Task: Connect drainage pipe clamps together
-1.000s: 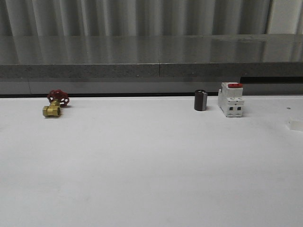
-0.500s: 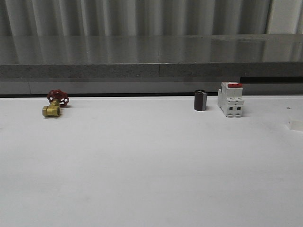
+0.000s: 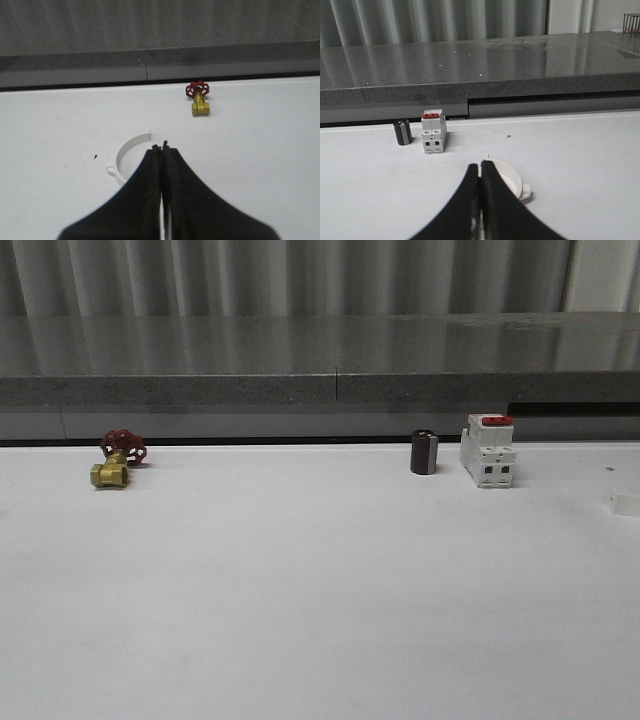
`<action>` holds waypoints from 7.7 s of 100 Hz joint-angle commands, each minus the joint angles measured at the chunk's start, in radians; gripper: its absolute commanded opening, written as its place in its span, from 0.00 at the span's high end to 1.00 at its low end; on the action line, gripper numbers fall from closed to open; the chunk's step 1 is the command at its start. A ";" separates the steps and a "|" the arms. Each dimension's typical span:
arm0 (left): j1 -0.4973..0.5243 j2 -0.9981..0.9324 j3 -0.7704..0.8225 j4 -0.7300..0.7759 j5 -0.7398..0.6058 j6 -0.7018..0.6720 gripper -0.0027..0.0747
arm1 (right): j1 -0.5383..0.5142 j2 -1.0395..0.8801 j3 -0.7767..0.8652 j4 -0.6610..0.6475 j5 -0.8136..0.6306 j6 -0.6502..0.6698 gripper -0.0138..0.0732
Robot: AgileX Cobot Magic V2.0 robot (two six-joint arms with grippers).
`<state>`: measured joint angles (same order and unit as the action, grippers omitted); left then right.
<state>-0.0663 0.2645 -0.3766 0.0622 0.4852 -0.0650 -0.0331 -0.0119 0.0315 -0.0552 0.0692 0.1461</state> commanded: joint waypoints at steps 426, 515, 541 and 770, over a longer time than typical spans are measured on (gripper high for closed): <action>-0.571 1.730 -1.176 0.011 0.399 -0.594 0.36 | -0.002 -0.019 -0.021 -0.003 -0.084 -0.004 0.92; -0.323 1.300 -0.978 -0.139 0.145 0.019 0.99 | -0.002 -0.019 -0.021 -0.003 -0.084 -0.004 0.92; -0.138 1.044 -0.704 -0.146 0.073 0.026 0.99 | -0.002 -0.019 -0.021 -0.003 -0.084 -0.004 0.92; -0.073 -0.051 -0.122 -0.134 0.088 -0.008 0.99 | -0.009 1.208 -0.992 0.000 0.708 -0.004 0.15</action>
<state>-0.1408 0.2025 -0.4733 -0.0676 0.6433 -0.0640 -0.0244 1.1415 -0.8887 -0.0534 0.7964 0.1461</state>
